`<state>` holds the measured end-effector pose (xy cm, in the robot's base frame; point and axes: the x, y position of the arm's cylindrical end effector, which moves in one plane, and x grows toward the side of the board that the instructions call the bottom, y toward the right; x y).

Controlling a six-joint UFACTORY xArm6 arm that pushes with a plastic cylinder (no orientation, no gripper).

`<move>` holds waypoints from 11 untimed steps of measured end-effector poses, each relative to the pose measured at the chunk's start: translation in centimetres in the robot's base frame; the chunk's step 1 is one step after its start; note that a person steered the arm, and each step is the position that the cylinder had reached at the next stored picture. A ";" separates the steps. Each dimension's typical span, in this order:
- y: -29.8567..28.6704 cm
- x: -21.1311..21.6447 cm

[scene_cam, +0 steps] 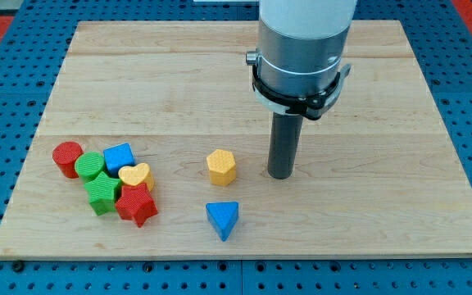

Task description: Point your arm at the bottom center

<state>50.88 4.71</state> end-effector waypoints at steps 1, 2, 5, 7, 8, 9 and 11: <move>-6.7 0.5; -11.4 0.4; 13.7 8.0; 12.8 10.9; 11.7 11.0; 7.1 11.0; -3.4 11.0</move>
